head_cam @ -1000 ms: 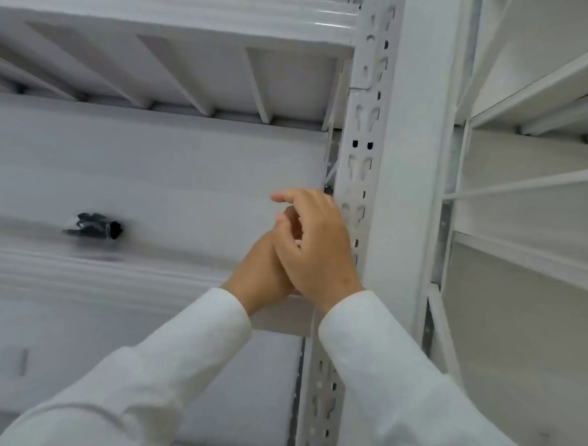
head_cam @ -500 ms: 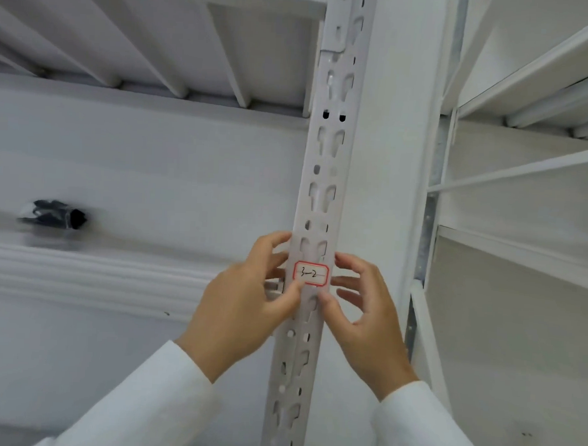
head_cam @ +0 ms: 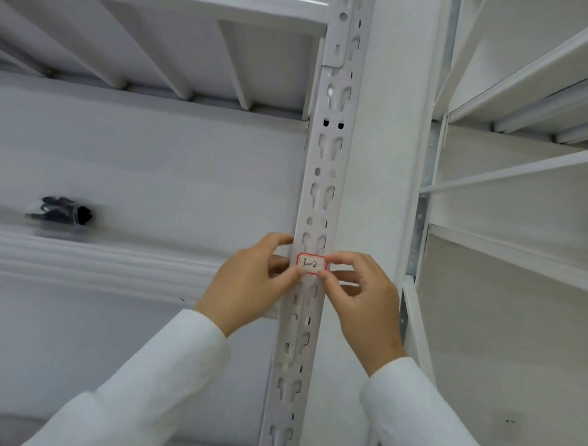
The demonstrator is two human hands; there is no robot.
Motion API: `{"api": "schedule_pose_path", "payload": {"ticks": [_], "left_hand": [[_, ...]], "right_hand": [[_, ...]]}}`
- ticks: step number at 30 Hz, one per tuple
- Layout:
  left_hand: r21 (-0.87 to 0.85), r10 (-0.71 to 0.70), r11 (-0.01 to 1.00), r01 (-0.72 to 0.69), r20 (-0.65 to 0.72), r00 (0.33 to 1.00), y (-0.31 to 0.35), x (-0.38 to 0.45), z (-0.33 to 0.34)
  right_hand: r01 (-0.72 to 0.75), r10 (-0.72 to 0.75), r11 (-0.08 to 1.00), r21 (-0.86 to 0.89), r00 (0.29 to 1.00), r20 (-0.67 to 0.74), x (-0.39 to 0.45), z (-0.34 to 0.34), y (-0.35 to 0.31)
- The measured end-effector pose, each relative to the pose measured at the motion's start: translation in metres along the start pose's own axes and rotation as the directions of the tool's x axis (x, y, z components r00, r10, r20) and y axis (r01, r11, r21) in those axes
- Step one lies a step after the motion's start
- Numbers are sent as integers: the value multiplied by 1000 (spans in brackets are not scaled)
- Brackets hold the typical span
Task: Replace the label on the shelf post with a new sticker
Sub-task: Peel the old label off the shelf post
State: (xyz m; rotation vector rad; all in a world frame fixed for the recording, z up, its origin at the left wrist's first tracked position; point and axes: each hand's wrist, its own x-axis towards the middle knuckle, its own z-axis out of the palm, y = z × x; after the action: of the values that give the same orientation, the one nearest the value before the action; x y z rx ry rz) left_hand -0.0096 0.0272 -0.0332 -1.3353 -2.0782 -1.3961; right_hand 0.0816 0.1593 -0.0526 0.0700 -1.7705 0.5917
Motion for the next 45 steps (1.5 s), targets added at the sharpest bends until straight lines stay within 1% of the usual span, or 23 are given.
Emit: {"api": "schedule_pose_path", "payload": {"ticks": [2, 5, 7, 9, 13, 16, 20, 24, 26, 28, 29, 30, 31, 32, 33, 34, 35, 36, 37, 38, 39, 41, 45], "left_hand": [[-15, -44, 999, 45, 24, 999, 0, 7, -5], [-58, -87, 994, 94, 126, 988, -1, 17, -13], [-95, -92, 989, 111, 187, 978, -2, 21, -17], [-115, -99, 985, 127, 219, 971, -6, 25, -20], [-209, -53, 971, 114, 278, 959, -14, 31, -22], [-234, -54, 965, 120, 269, 962, -15, 31, -21], [-251, -74, 960, 123, 195, 978, -12, 30, -16], [-226, -78, 967, 116, 170, 982, -10, 27, -14], [-223, -85, 967, 120, 160, 983, -10, 26, -14], [-228, -85, 966, 120, 158, 984, -10, 26, -14], [-233, -79, 965, 116, 162, 984, -10, 27, -14], [-240, -71, 964, 111, 171, 983, -11, 26, -14], [-248, -62, 963, 107, 181, 982, -11, 26, -14], [-254, -56, 962, 104, 189, 980, -11, 26, -15], [-255, -54, 961, 104, 195, 979, -11, 27, -15], [-257, -54, 961, 104, 197, 979, -12, 27, -15], [-259, -54, 960, 105, 195, 979, -12, 28, -15], [-259, -57, 960, 106, 191, 980, -12, 28, -15], [-263, -60, 959, 109, 188, 980, -13, 28, -15], [-267, -60, 958, 110, 189, 980, -14, 28, -15], [-270, -59, 957, 110, 193, 980, -14, 29, -15], [-282, -50, 954, 106, 199, 979, -16, 29, -15], [-283, -29, 955, 87, 202, 979, -17, 31, -15]], "right_hand": [[24, -22, 998, -54, 999, 25, 3, -3, 1], [95, -90, 987, -129, 995, 46, 11, -6, 3], [129, -122, 978, -163, 991, 54, 14, -7, 4], [127, -119, 977, -174, 991, 53, 17, -8, 3], [153, -139, 970, -189, 987, 84, 20, -10, 2], [179, -163, 965, -192, 982, 95, 21, -10, 3], [207, -195, 955, -214, 978, 79, 20, -9, 4], [199, -201, 954, -224, 979, 14, 19, -11, 3], [129, -143, 970, -205, 988, -52, 19, -10, 0], [-56, 48, 995, -78, 994, -95, 23, -10, -3], [-178, 181, 983, 37, 981, -69, 26, -11, -6], [-304, 308, 939, 159, 951, -5, 29, -12, -8], [-400, 397, 883, 246, 915, 63, 32, -14, -9], [-441, 433, 852, 283, 896, 93, 34, -15, -10], [-420, 418, 867, 266, 906, 70, 35, -15, -10], [-332, 338, 924, 191, 941, -1, 34, -16, -11], [-200, 205, 977, 75, 976, -68, 32, -16, -12], [-57, 54, 997, -41, 995, -81, 30, -15, -13], [73, -80, 988, -138, 996, -48, 28, -15, -12], [170, -172, 962, -215, 985, 7, 27, -13, -11], [231, -222, 932, -278, 973, 64, 26, -12, -11], [292, -259, 878, -380, 956, 138, 26, -7, -11], [306, -274, 836, -456, 952, 139, 26, 0, -16]]}}
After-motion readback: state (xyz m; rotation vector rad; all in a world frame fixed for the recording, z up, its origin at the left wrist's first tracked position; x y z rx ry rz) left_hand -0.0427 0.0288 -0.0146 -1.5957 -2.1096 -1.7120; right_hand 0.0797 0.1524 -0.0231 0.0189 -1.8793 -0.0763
